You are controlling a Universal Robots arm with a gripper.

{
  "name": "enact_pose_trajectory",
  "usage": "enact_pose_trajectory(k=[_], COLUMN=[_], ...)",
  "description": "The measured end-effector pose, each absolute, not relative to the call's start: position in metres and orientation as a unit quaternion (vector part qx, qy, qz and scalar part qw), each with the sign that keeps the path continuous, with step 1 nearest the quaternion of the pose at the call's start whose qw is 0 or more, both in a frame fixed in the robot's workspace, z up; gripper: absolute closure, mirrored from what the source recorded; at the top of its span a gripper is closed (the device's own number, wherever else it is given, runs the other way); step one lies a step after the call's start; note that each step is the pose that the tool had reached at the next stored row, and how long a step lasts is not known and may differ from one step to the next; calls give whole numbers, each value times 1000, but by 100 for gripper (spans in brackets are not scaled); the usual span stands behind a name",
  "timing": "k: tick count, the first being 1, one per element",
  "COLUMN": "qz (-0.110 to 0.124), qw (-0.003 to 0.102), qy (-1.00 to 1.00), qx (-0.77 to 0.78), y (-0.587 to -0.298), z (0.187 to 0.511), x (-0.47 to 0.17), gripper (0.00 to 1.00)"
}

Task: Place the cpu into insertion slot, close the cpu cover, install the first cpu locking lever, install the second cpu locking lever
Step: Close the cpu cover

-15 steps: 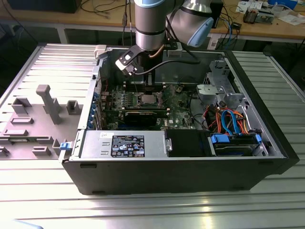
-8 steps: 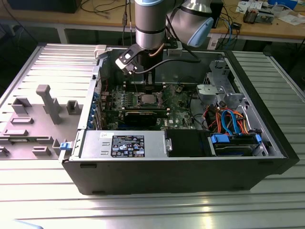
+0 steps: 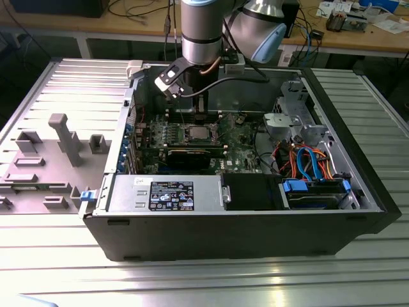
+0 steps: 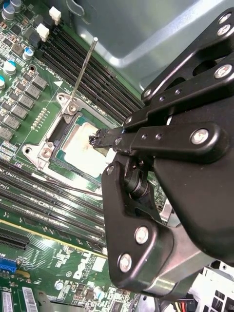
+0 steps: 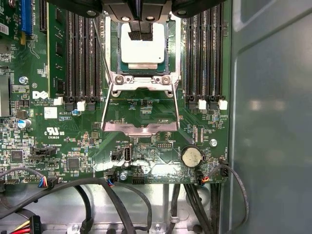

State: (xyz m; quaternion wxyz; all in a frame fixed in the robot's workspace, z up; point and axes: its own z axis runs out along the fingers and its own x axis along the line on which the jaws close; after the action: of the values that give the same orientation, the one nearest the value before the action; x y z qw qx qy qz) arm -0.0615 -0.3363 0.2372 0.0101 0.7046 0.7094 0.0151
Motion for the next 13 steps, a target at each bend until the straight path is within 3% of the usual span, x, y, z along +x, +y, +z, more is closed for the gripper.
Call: enact_pose_trajectory(k=[13], qz=[15], qw=[10], qy=[709], qx=[705], y=[-336], z=[243], x=[-61], gripper=[89])
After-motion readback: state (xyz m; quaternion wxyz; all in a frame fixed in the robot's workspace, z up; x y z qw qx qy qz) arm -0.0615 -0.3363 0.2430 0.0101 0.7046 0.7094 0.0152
